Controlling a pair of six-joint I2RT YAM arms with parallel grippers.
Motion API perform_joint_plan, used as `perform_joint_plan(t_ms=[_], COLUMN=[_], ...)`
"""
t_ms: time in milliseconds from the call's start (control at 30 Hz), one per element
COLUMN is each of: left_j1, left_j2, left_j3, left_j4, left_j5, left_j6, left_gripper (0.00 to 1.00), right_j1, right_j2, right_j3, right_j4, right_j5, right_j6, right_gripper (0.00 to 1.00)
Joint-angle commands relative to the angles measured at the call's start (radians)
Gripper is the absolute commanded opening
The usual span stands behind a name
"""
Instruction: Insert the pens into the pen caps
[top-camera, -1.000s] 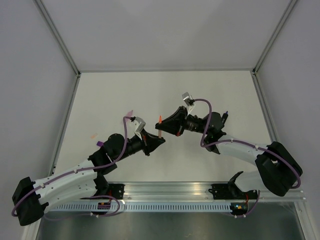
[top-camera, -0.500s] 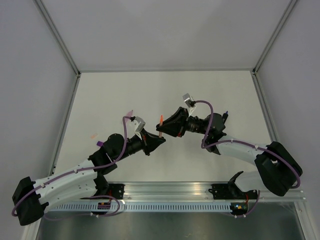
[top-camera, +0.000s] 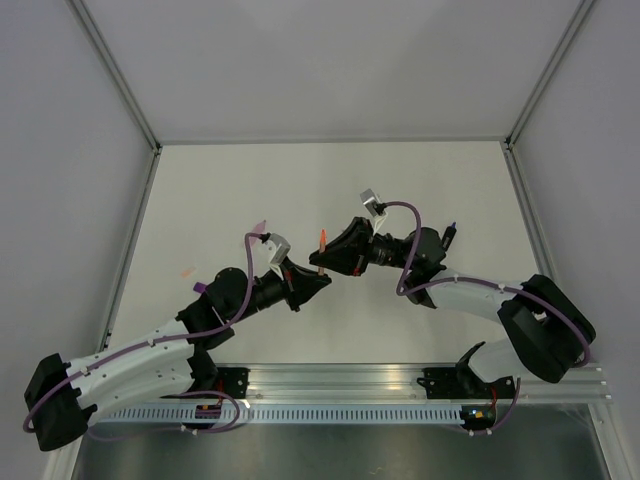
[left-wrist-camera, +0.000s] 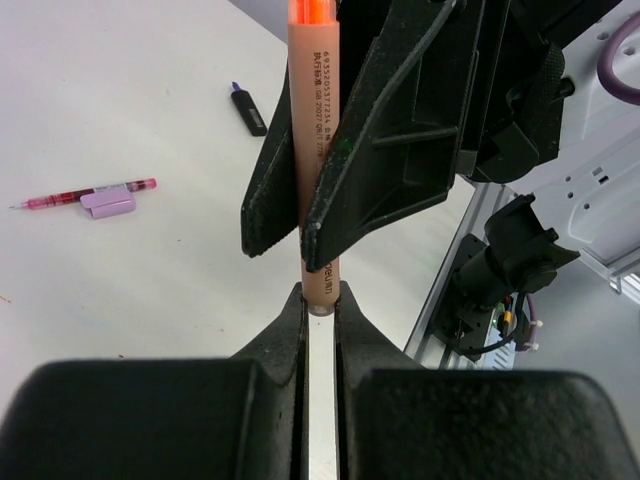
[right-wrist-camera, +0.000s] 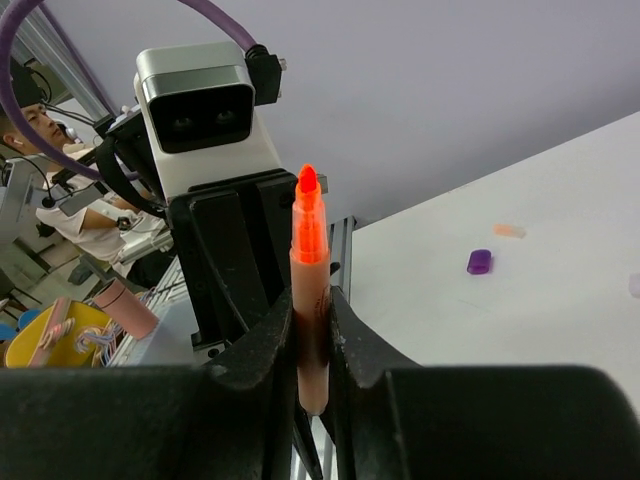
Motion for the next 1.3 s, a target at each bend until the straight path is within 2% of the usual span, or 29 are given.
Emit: perform_joint_plan(t_ms=[0, 133, 200, 233, 333, 400, 433, 467, 500, 533, 633, 733, 867, 900, 933, 967, 1000, 1033, 1067, 1100, 1167, 1267], left_j1=[-0.002, -0.004, -0.002, -0.002, -0.002, -0.002, -0.002, -0.002, -0.002, -0.002, -0.002, -0.002, 0.018, 0.036, 0.109, 0.165, 0.226, 0.295, 0.418, 0.467, 0.597, 0.746], left_j2=[-0.016, -0.032, -0.039, -0.039, -0.034, -0.029, -0.026, -0.025, -0.022, -0.011, 0.007, 0.011, 0.035, 0.053, 0.078, 0.137, 0.171, 0.205, 0.239, 0.298, 0.351, 0.42], left_j3=[-0.002, -0.013, -0.013, -0.015, -0.012, -0.013, -0.012, -0.01, -0.006, 0.007, 0.004, -0.019, 0.089, 0.126, 0.207, 0.246, 0.304, 0.323, 0.341, 0.355, 0.416, 0.504], left_j4=[0.051, 0.055, 0.056, 0.055, 0.053, 0.05, 0.047, 0.03, 0.016, -0.004, -0.076, -0.117, -0.331, -0.403, -0.532, -0.571, -0.603, -0.637, -0.64, -0.651, -0.758, -0.991], left_j5=[-0.006, -0.022, -0.025, -0.025, -0.03, -0.026, -0.036, -0.048, -0.06, -0.083, -0.106, -0.181, -0.498, -0.557, -0.594, -0.567, -0.524, -0.413, -0.364, -0.34, -0.355, -0.439], left_j6=[-0.002, -0.003, -0.003, -0.003, -0.003, -0.003, -0.008, -0.014, -0.028, -0.036, -0.085, -0.143, -0.252, -0.332, -0.371, -0.388, -0.423, -0.444, -0.457, -0.514, -0.592, -0.81], left_gripper=[0.02, 0.02, 0.02, 0.02, 0.04, 0.23, 0.51, 0.64, 0.72, 0.8, 0.83, 0.84, 0.85, 0.85, 0.85, 0.85, 0.84, 0.83, 0.82, 0.82, 0.82, 0.81], right_j1=[0.007, 0.009, 0.01, 0.01, 0.01, 0.007, 0.001, -0.003, -0.006, -0.013, -0.022, -0.045, -0.106, -0.123, -0.158, -0.175, -0.186, -0.204, -0.212, -0.218, -0.238, -0.269], right_j2=[0.018, 0.019, 0.016, 0.015, 0.013, 0.002, -0.008, -0.034, -0.051, -0.067, -0.129, -0.182, -0.254, -0.266, -0.295, -0.31, -0.324, -0.337, -0.356, -0.364, -0.38, -0.38], right_j3=[0.004, -0.002, -0.002, -0.002, 0.002, 0.025, 0.037, 0.056, 0.098, 0.12, 0.182, 0.206, 0.205, 0.19, 0.176, 0.162, 0.133, 0.117, 0.105, 0.078, 0.053, 0.036], right_j4=[0.095, 0.123, 0.112, 0.1, 0.092, 0.036, -0.088, -0.166, -0.261, -0.444, -0.7, -0.81, -0.952, -0.96, -0.963, -0.962, -0.959, -0.948, -0.943, -0.933, -0.903, -0.884], right_j5=[-0.03, -0.035, -0.033, -0.024, -0.018, 0.014, 0.037, 0.101, 0.14, 0.184, 0.347, 0.427, 0.522, 0.522, 0.508, 0.499, 0.487, 0.476, 0.455, 0.446, 0.415, 0.39], right_j6=[0.029, 0.051, 0.042, 0.042, 0.038, 0.007, -0.023, -0.062, -0.151, -0.2, -0.354, -0.428, -0.446, -0.44, -0.423, -0.416, -0.411, -0.408, -0.403, -0.4, -0.39, -0.373], right_gripper=[0.19, 0.2, 0.09, 0.0, 0.0, 0.0, 0.0, 0.0, 0.0, 0.0, 0.0, 0.0, 0.0, 0.0, 0.0, 0.0, 0.0, 0.0, 0.0, 0.0, 0.0, 0.0])
